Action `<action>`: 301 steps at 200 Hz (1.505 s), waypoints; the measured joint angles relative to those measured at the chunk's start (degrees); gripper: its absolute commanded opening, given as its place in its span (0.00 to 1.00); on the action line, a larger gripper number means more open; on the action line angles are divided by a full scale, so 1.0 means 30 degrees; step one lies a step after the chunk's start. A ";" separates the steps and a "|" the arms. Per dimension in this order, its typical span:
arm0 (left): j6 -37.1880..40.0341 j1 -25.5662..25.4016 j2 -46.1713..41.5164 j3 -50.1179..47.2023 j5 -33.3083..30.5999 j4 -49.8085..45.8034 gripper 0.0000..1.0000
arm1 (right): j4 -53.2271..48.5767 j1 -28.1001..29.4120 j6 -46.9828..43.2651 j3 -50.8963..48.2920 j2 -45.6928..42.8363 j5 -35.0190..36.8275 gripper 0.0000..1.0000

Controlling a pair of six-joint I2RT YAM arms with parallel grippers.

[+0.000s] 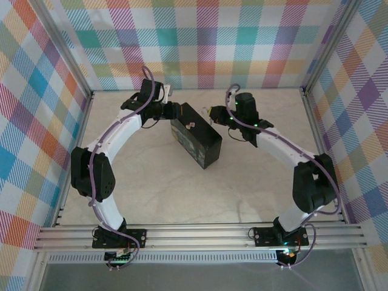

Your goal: Unlock the padlock with the key

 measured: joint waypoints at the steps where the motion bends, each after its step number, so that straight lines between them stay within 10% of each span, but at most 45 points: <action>1: 0.0000 0.0000 -0.0015 0.0000 0.0000 -0.0022 0.42 | -0.0007 -0.0080 0.0022 -0.0044 -0.0095 0.0051 0.07; 105: 0.0466 0.0000 -0.2659 -0.1749 -0.2346 -0.1209 0.54 | -0.1246 -0.6120 0.0233 -0.8364 -0.1916 0.2565 0.18; 178: -0.0459 0.0000 -0.3330 -0.2732 -0.3730 -0.1355 0.63 | -0.2200 -0.6368 -0.1399 -0.8757 -0.1916 0.2572 0.86; 206: -0.0670 0.0022 -0.3599 -0.2732 -0.3927 -0.1603 1.00 | -0.3519 -0.5472 -0.3424 -0.6936 -0.3111 0.1144 1.00; 301: -0.1698 0.0656 -0.5231 -0.4517 -0.6368 -0.1173 1.00 | -0.5311 0.1035 -0.8969 -0.1763 -0.3388 -0.2455 1.00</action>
